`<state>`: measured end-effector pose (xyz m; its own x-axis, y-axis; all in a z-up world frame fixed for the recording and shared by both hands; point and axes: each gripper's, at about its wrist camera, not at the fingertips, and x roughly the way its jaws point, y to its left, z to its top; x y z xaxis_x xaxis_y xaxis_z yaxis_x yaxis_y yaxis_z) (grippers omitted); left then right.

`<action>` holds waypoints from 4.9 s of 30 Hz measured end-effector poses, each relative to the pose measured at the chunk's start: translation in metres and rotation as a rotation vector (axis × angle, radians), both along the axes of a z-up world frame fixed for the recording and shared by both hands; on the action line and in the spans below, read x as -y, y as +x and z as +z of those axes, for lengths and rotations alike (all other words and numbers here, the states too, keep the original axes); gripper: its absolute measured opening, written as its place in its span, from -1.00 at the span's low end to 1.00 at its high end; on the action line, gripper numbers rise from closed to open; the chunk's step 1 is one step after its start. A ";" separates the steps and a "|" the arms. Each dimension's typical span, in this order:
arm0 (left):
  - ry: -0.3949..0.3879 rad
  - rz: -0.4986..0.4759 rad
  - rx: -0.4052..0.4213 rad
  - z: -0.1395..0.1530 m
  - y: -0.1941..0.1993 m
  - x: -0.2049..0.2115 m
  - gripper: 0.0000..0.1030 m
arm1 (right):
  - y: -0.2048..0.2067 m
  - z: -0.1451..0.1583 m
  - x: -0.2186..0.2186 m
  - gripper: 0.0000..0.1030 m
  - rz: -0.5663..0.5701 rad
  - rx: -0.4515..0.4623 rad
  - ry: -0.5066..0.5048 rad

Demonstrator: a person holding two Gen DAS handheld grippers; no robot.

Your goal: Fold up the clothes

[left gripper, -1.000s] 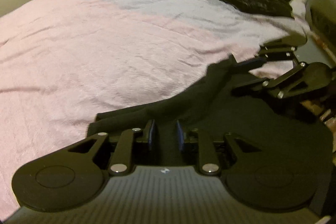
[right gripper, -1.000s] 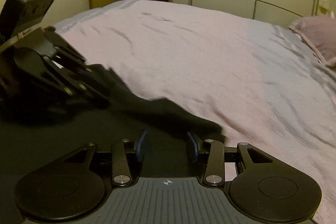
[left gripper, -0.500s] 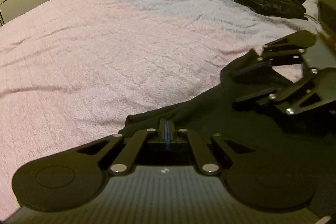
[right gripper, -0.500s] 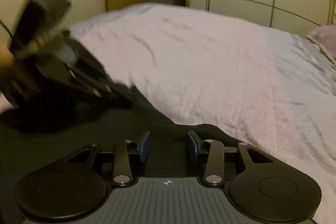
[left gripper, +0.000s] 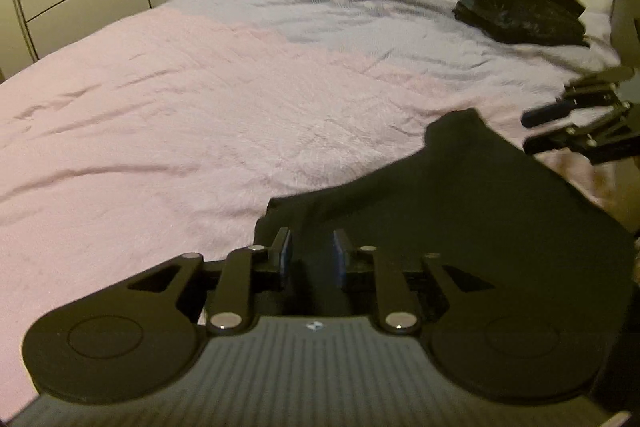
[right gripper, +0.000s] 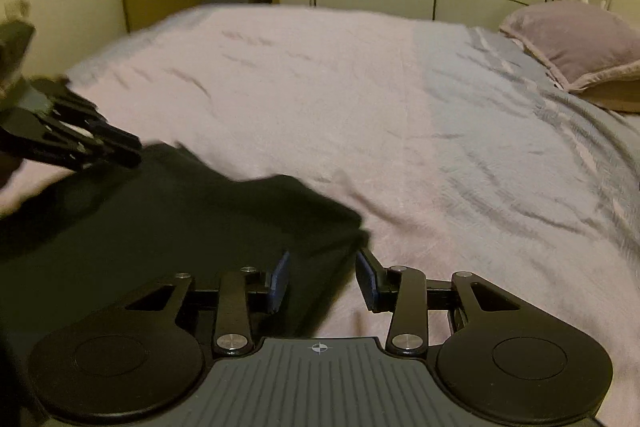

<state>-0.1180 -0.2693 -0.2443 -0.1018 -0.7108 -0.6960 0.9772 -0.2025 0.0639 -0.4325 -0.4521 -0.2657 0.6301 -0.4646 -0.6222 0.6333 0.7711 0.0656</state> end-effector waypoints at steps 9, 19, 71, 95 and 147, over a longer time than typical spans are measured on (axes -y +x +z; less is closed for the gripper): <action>0.012 0.029 -0.033 -0.025 -0.003 -0.087 -0.65 | -0.016 -0.027 -0.074 -0.22 0.077 -0.005 0.100; -0.034 0.080 -0.012 -0.007 -0.013 -0.114 -0.65 | 0.008 -0.017 -0.134 -0.18 0.209 -0.061 -0.050; -0.067 -0.335 0.770 -0.058 -0.127 -0.107 -0.66 | 0.087 -0.066 -0.161 -0.05 0.431 -0.450 -0.617; -0.074 -0.348 0.805 -0.064 -0.125 -0.108 -0.71 | 0.072 -0.064 -0.140 -0.43 0.380 -0.516 -0.603; -0.011 -0.635 0.530 0.248 -0.134 -0.005 -0.77 | 0.058 0.304 -0.097 -0.52 0.246 -0.640 -0.219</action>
